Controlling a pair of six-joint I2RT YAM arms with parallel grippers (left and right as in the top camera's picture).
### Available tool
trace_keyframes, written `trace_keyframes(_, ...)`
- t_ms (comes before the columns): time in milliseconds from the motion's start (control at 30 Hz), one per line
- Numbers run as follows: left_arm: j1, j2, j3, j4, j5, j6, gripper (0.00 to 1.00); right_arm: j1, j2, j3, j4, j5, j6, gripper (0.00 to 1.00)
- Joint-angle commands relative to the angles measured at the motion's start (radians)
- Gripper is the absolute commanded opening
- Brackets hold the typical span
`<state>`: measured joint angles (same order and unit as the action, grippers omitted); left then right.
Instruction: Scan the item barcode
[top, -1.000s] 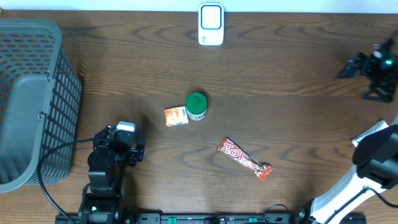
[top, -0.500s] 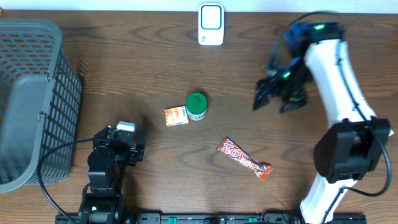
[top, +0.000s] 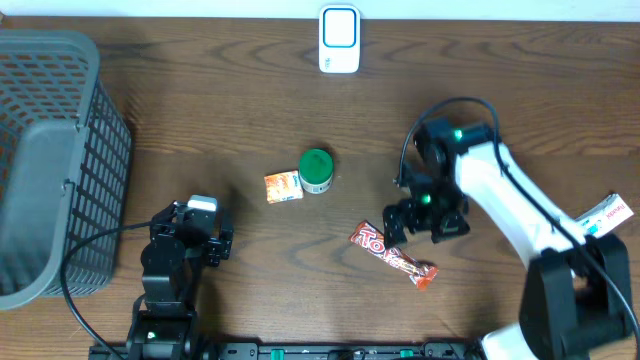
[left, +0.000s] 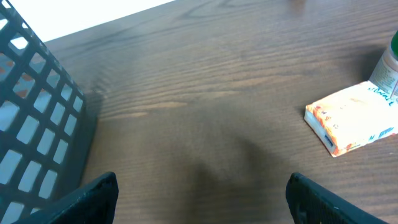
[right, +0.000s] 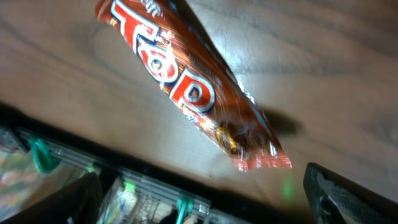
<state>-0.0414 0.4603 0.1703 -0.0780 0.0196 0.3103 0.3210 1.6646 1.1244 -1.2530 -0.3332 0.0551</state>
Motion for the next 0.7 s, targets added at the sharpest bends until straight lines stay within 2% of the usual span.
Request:
trace_keyframes(0, -0.003, -0.005, 0.001, 0.003, -0.009, -0.009, 0.87, 0.033, -0.038, -0.118, 0.109, -0.001, 0.074, 0.99)
trace_keyframes(100, -0.003, -0.005, 0.001, 0.003, -0.009, -0.009, 0.87, 0.061, -0.030, -0.208, 0.243, 0.000, 0.156, 0.97)
trace_keyframes(133, -0.003, -0.005, 0.002, 0.003, -0.009, -0.010, 0.87, 0.073, -0.030, -0.253, 0.311, 0.000, 0.244, 0.96)
trace_keyframes(267, -0.003, -0.005, 0.001, 0.003, -0.009, -0.009, 0.87, 0.083, -0.030, -0.313, 0.388, 0.022, 0.449, 0.96)
trace_keyframes(333, -0.003, -0.005, 0.001, 0.003, -0.009, -0.009, 0.87, 0.085, -0.030, -0.343, 0.423, 0.021, 0.509, 0.91)
trace_keyframes(367, -0.003, -0.005, 0.001, 0.003, -0.009, -0.009, 0.87, 0.088, -0.030, -0.358, 0.436, 0.021, 0.525, 0.81)
trace_keyframes(500, -0.003, -0.005, 0.001, 0.003, -0.009, -0.010, 0.87, 0.103, -0.030, -0.415, 0.479, 0.021, 0.535, 0.24)
trace_keyframes(533, -0.003, -0.005, 0.001, 0.003, -0.009, -0.009, 0.87, 0.106, -0.030, -0.425, 0.481, 0.021, 0.535, 0.01)
trace_keyframes(667, -0.003, -0.005, 0.002, 0.003, -0.009, -0.009, 0.87, 0.113, -0.030, -0.433, 0.483, -0.041, 0.507, 0.01)
